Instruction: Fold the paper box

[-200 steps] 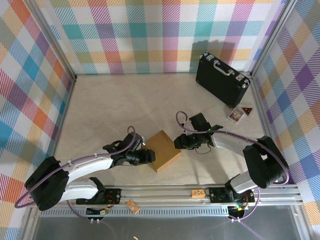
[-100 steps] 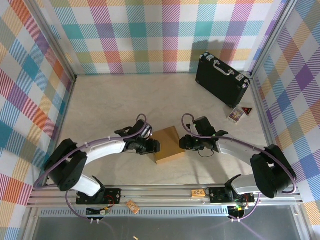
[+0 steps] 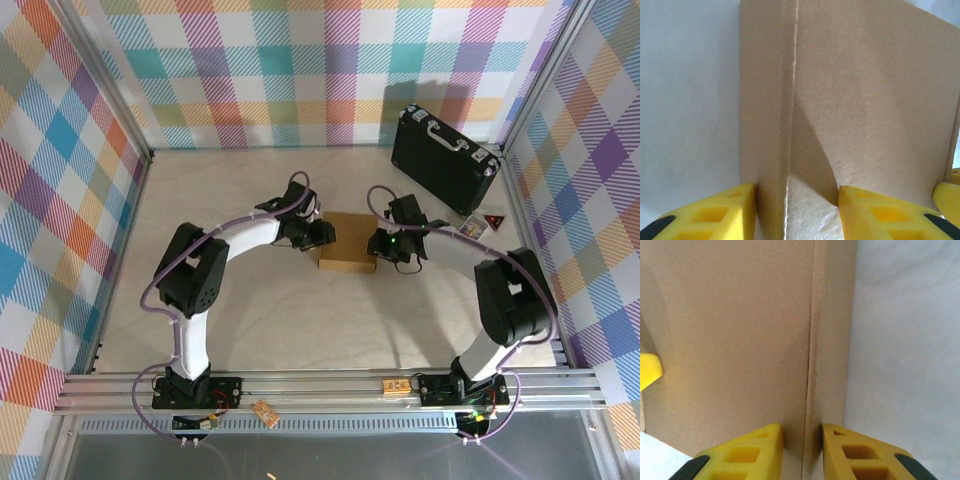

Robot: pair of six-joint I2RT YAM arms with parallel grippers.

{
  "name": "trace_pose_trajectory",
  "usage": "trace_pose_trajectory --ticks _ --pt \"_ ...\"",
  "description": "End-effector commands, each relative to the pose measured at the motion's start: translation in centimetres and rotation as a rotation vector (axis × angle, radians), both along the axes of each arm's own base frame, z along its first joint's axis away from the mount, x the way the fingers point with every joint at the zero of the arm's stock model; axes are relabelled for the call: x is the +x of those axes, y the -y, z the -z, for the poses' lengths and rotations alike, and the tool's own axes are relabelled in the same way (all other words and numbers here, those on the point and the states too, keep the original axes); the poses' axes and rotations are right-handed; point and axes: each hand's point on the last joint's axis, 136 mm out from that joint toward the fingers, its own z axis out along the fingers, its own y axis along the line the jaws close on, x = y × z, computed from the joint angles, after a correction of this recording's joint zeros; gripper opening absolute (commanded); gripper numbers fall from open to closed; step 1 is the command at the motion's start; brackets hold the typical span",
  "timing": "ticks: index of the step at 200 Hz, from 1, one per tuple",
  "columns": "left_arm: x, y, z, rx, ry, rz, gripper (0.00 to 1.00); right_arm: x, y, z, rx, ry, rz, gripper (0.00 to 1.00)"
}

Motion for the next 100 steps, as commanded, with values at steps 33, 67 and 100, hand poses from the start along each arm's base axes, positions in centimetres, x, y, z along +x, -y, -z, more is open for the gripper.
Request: trace_pose_trajectory --ticks 33,67,100 --pt "0.5 6.5 0.1 -0.147 -0.091 0.119 0.46 2.5 0.6 1.1 0.025 -0.062 -0.011 0.26" --pt "3.3 9.0 -0.2 -0.223 -0.094 0.098 0.46 4.7 1.7 1.2 0.028 -0.070 0.011 0.26" --pt "5.6 10.6 0.2 -0.271 -0.093 0.079 0.46 6.5 2.8 1.3 0.012 -0.066 0.038 0.26"
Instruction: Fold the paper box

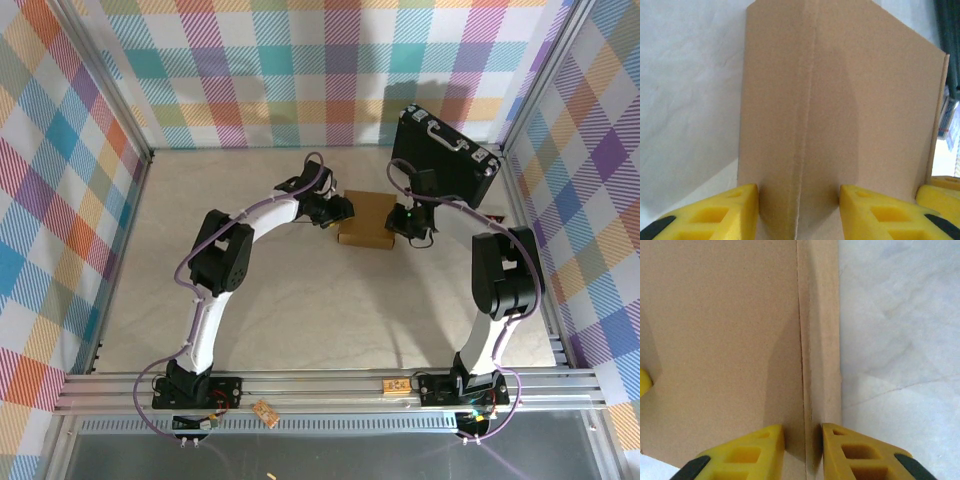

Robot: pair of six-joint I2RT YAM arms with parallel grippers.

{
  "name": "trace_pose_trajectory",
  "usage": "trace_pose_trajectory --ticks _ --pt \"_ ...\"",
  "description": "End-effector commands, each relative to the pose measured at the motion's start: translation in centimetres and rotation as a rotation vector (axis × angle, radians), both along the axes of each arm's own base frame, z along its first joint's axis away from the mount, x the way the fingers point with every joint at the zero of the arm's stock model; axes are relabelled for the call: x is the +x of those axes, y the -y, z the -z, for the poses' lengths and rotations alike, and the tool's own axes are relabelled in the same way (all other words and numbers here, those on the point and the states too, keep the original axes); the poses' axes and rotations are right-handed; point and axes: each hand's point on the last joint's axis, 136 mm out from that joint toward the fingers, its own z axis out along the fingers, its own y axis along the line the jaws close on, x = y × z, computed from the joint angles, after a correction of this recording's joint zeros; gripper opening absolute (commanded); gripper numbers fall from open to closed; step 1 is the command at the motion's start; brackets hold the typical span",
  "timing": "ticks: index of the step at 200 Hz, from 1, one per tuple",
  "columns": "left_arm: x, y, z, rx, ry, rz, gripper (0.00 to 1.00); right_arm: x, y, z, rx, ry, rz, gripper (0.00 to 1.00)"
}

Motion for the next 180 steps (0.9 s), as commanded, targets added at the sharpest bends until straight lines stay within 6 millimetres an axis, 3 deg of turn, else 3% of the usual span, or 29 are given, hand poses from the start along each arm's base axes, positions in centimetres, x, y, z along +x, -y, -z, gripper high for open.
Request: trace_pose_trajectory --ticks 1,22,68,83,180 --pt "-2.2 5.3 0.6 -0.150 -0.100 0.117 0.46 -0.6 -2.6 1.5 0.055 -0.060 -0.091 0.26" --pt "-1.5 6.1 1.1 -0.164 -0.115 0.123 0.49 0.3 -2.2 1.2 0.047 -0.056 -0.090 0.26" --pt "-1.1 5.6 0.9 -0.166 -0.103 0.109 0.56 1.3 -1.4 0.2 0.032 -0.038 -0.083 0.27" --pt "-1.5 4.7 1.2 -0.154 -0.114 0.100 0.57 1.3 -1.2 -0.5 0.029 -0.026 -0.081 0.30" --pt "-3.2 -0.2 -2.9 -0.126 -0.006 0.056 0.62 1.3 -0.4 -4.5 0.011 0.041 -0.075 0.38"
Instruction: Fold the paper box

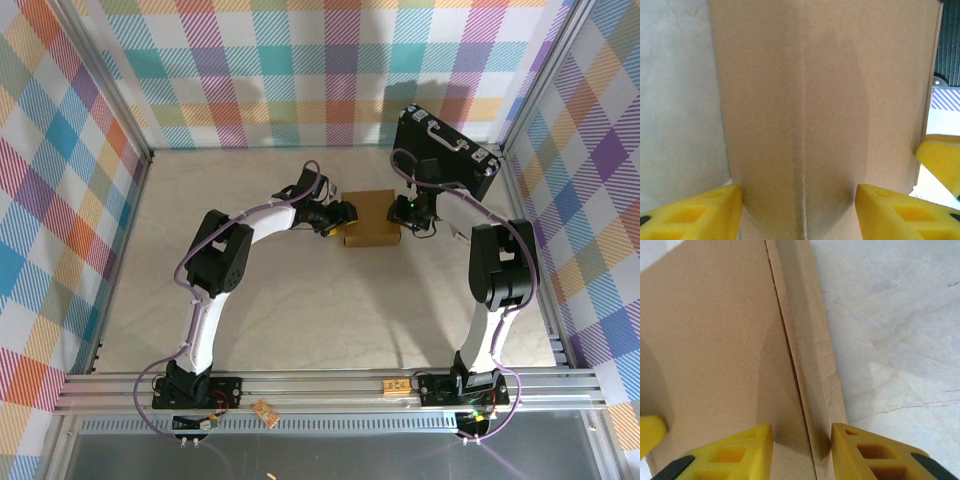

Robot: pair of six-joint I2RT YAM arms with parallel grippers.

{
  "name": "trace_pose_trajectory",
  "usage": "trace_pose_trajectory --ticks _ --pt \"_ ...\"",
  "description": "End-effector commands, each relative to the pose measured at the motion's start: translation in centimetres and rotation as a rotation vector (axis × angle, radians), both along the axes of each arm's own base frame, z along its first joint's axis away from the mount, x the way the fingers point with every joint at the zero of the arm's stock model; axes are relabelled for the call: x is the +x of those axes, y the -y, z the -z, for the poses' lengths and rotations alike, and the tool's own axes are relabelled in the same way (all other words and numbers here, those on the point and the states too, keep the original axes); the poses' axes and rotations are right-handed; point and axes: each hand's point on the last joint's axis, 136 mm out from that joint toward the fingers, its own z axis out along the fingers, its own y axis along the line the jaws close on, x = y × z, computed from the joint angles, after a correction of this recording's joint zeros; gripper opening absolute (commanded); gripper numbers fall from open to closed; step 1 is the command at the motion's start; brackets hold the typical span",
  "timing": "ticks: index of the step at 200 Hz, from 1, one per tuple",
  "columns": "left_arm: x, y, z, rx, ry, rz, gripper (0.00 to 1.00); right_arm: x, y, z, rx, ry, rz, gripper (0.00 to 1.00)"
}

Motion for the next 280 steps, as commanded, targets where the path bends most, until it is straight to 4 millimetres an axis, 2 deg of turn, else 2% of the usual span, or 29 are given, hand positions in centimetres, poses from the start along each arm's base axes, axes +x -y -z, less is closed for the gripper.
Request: trace_pose_trajectory --ticks 1,40,74,113,137,169,194,208,230,239,255,273,280 --pt "-0.9 -0.4 -3.2 -0.014 0.045 0.030 0.62 -0.2 -1.2 -3.6 0.029 0.063 -0.052 0.38" --pt "-1.2 -3.2 -5.4 0.052 0.112 -0.004 0.62 -1.3 -0.4 -6.2 0.004 0.125 -0.051 0.46" --pt "-2.3 -5.9 -8.9 0.098 0.213 -0.049 0.64 -2.7 0.1 -9.3 0.004 0.216 -0.059 0.52" --pt "-4.5 -9.9 -13.0 0.151 0.345 -0.125 0.66 -5.2 1.2 -12.9 -0.022 0.360 -0.070 0.56" --pt "-6.8 -12.8 -15.7 0.167 0.455 -0.186 0.67 -7.3 1.5 -14.0 -0.032 0.451 -0.109 0.63" --pt "-10.4 -18.2 -18.6 0.240 0.637 -0.322 0.72 -10.2 2.7 -13.7 -0.080 0.551 -0.126 0.71" --pt "-13.4 -23.1 -19.7 0.320 0.777 -0.451 0.81 -12.1 3.5 -13.5 -0.113 0.671 -0.134 0.78" --pt "-15.0 -25.7 -20.2 0.369 0.841 -0.525 0.84 -13.1 4.4 -12.6 -0.150 0.726 -0.115 0.82" --pt "-17.1 -28.9 -19.9 0.420 0.928 -0.622 0.89 -14.2 5.8 -11.4 -0.223 0.832 -0.096 0.86" --pt "-17.6 -29.4 -19.8 0.435 0.984 -0.628 0.90 -14.6 6.0 -11.0 -0.251 0.879 -0.106 0.86" --pt "-18.1 -30.1 -18.4 0.468 1.067 -0.632 0.91 -15.1 6.3 -10.1 -0.279 0.945 -0.116 0.87" --pt "-18.4 -32.7 -16.7 0.570 1.068 -0.740 0.91 -15.2 7.0 -9.3 -0.342 0.984 -0.109 0.89" --pt "-18.5 -33.1 -16.4 0.609 1.088 -0.746 0.91 -15.1 7.2 -9.1 -0.364 0.993 -0.110 0.90"
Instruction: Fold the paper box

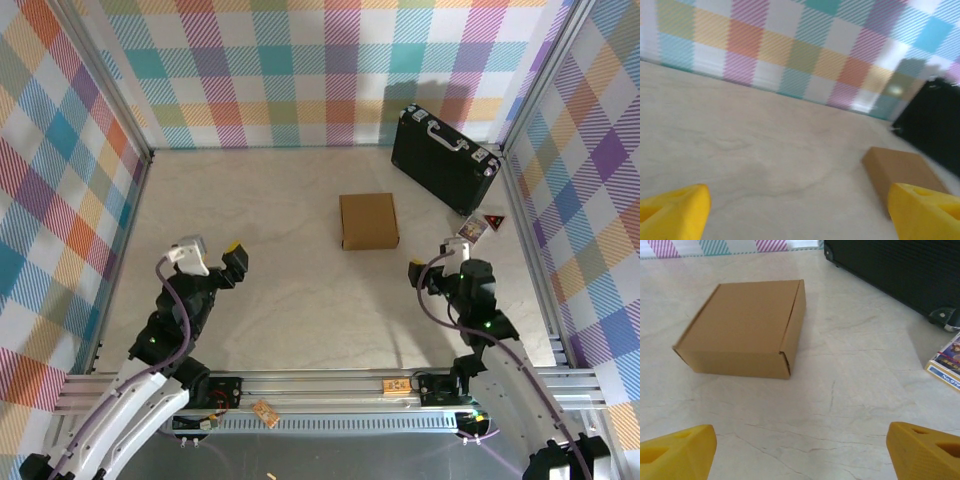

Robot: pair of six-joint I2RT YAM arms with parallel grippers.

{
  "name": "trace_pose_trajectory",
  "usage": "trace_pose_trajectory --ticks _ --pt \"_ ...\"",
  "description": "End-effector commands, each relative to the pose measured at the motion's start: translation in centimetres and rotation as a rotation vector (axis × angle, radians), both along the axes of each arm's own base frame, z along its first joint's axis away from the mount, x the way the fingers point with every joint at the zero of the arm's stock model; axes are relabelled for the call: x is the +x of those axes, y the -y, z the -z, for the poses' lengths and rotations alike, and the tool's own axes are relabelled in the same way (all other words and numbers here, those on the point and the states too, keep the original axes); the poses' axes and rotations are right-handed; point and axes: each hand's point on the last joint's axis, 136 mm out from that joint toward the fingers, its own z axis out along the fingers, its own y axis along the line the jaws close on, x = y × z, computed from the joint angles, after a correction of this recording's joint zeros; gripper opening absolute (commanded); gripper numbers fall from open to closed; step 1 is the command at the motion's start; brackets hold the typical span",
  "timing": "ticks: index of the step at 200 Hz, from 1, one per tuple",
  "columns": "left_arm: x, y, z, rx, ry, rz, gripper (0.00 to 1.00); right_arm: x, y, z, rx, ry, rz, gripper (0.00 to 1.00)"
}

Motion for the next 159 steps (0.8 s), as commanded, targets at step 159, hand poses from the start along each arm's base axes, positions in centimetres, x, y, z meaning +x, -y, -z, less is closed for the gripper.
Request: trace_pose_trajectory --ticks 159 --pt "10.2 -5.7 11.7 0.226 -0.040 -0.115 0.90 10.1 4.2 3.5 -0.052 0.221 0.172 0.99"
